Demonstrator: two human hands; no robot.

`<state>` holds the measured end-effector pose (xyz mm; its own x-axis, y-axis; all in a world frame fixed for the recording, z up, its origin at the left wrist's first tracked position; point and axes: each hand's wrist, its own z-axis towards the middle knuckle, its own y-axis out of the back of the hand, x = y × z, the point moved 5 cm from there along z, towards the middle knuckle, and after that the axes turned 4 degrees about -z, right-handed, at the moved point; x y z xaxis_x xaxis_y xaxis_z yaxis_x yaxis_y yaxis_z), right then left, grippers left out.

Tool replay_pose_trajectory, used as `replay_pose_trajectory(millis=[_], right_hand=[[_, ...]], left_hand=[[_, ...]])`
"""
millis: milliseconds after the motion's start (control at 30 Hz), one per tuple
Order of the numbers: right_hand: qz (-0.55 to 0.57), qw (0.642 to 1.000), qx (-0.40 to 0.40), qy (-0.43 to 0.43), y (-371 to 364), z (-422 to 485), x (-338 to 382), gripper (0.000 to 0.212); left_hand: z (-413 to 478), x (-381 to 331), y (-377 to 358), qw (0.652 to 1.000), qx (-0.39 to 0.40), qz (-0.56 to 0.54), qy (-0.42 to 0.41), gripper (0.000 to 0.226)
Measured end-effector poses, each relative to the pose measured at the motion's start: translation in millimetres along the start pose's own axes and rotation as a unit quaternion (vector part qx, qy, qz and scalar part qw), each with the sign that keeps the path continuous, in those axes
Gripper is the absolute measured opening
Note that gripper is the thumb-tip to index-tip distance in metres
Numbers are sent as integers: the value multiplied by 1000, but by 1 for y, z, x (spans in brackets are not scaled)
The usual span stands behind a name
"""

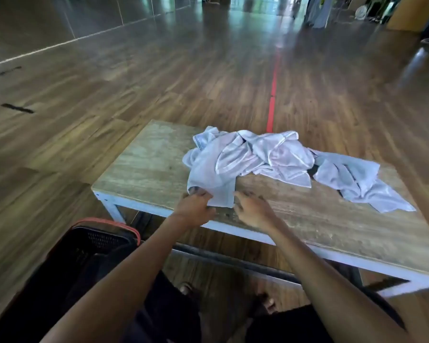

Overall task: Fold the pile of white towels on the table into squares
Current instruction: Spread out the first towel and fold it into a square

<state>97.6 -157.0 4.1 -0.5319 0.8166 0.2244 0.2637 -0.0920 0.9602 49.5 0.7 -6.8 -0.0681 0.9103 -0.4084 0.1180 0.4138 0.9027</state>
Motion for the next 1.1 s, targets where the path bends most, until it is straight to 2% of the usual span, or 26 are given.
replay_pose_trajectory(millis=[167,300,367,433,533,600,700,767,833,900,933,1000,1100], right_hand=[[-51,997,46,47,-34,2,-2,50],[-73,995,23,57,-37,-9,-7,54],[-76,995,21,57,-38,-19,-7,68],[-77,995,14,55,-38,-31,-9,94],[-80,996,-6,50,-44,-49,-17,106],[-82,996,-11,47,-47,-59,-20,97],[-87,994,-52,46,-46,-70,-23,78],[-81,994,-61,49,-44,-71,-25,64],[-78,992,-81,57,-33,-65,-21,58],[-82,991,-96,54,-20,-51,-17,47],[-80,990,-99,53,-15,-42,-15,41],[-73,990,-112,50,-6,-22,-8,38],[-72,987,-129,57,1,8,4,38]], left_hand=[[-5,10,-25,996,1,87,-31,57],[-12,8,-31,995,8,95,-41,59],[-19,2,-35,995,12,91,-45,59],[-28,-4,-40,994,9,94,-55,61],[-42,-11,-49,989,10,122,-80,83],[-48,-16,-55,986,11,137,-92,86],[-56,-25,-58,983,-16,139,-114,64],[-58,-31,-54,979,-74,126,-142,52],[-56,-35,-42,967,-175,103,-154,41],[-49,-30,-26,956,-259,73,-118,34],[-43,-25,-20,957,-273,62,-81,34],[-31,-14,-12,962,-270,52,-10,35],[-14,1,-10,972,-222,50,53,19]])
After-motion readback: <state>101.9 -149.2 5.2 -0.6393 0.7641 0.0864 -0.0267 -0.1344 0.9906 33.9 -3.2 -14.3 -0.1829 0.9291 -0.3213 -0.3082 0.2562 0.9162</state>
